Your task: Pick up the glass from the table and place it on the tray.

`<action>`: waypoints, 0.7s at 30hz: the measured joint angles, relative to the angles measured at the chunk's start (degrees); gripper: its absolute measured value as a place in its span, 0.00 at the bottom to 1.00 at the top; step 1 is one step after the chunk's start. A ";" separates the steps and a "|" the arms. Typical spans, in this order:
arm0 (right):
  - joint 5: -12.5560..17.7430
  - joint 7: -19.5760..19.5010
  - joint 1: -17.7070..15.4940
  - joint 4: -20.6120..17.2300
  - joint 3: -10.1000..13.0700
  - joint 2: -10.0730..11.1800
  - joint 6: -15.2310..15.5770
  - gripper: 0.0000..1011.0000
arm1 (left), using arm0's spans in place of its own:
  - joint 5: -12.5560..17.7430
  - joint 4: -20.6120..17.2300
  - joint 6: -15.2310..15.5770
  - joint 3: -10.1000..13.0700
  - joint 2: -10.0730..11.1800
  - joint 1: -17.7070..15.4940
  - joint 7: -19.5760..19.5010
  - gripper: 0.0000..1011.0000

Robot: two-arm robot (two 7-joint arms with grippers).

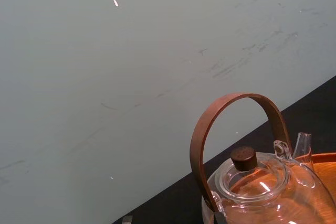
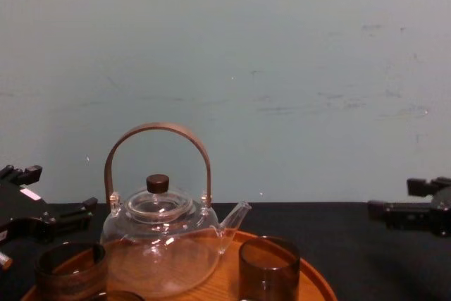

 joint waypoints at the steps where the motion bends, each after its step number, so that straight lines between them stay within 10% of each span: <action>1: -0.19 -0.80 -0.41 -0.20 0.39 -0.24 -0.32 0.99 | 0.00 0.00 0.00 0.00 0.00 0.00 0.00 0.99; 21: -4.59 -9.36 -3.28 2.97 4.66 -5.26 -3.01 0.99 | 0.00 0.00 0.00 0.00 0.00 0.00 0.00 0.99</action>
